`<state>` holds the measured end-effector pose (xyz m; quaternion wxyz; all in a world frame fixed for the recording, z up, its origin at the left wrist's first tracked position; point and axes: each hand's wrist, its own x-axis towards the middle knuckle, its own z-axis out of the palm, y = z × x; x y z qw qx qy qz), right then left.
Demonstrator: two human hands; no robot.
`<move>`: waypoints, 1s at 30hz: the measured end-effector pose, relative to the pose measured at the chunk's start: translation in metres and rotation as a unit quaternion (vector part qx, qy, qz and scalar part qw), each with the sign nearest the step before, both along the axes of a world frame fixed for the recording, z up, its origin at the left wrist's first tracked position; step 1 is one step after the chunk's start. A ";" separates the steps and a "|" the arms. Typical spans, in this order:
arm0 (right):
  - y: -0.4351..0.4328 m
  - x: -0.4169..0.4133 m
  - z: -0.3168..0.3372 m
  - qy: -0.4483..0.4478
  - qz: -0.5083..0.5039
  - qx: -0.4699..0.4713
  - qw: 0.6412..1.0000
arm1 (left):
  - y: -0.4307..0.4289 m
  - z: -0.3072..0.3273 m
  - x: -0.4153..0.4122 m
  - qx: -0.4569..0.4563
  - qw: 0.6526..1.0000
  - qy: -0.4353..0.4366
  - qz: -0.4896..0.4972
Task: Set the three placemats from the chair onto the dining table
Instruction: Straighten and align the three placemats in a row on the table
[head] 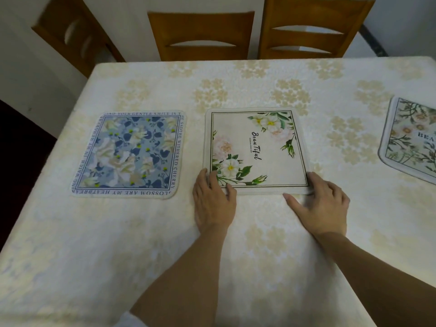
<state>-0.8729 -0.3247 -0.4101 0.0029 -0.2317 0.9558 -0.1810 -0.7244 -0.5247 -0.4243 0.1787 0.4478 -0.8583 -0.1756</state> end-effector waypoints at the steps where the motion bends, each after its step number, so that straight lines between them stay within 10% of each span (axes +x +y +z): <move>1: 0.000 0.001 0.002 -0.010 0.001 -0.011 1.000 | 0.000 0.000 0.000 -0.004 1.000 0.002 0.001; 30: 0.000 0.001 0.006 -0.023 0.031 -0.029 0.999 | 0.000 0.004 0.001 -0.027 0.999 -0.022 0.020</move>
